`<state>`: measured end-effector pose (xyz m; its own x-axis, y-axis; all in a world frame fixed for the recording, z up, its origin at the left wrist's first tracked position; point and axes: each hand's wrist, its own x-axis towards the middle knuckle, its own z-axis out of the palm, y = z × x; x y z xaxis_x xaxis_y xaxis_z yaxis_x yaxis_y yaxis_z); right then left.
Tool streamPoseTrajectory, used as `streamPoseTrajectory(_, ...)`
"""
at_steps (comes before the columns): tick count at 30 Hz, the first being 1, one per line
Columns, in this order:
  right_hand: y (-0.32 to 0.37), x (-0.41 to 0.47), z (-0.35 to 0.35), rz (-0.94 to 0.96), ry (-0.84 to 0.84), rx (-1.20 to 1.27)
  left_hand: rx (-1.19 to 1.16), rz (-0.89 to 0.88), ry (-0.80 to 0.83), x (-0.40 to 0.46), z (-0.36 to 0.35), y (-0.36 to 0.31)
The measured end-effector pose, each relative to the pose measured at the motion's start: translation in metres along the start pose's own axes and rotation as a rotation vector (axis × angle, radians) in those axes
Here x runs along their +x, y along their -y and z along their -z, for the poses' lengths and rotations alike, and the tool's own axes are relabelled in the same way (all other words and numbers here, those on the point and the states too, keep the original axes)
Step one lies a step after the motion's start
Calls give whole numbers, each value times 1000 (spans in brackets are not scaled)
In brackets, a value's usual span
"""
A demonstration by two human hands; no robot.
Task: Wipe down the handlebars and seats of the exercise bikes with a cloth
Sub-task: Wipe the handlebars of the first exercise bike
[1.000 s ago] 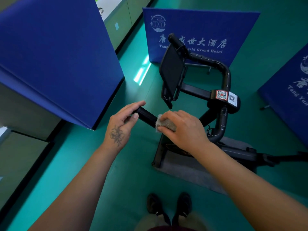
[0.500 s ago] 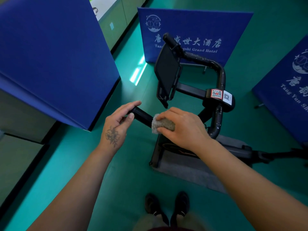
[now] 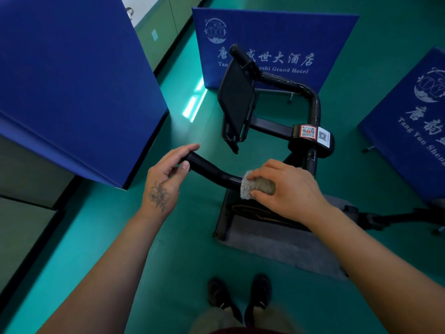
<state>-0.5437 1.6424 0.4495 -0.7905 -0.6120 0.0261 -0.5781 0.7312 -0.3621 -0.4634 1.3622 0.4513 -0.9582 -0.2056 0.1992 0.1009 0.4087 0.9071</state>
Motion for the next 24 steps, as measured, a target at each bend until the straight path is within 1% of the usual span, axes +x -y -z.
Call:
streamPoseTrajectory(8,35,26,-8,67,-20,4,-1,1,-23,-1,-1,0)
streamPoseTrajectory(17,-4,-7,-3,-9,-40,28,-39,13,-45,-3,-5,2)
streamPoseTrajectory(20,-5,-11,-1,-37,-37,21,3,0,-39,-3,-5,1)
streamPoseTrajectory(24,17,6,-3,-25,-31,28,142,-20,-22,0,-3,-6)
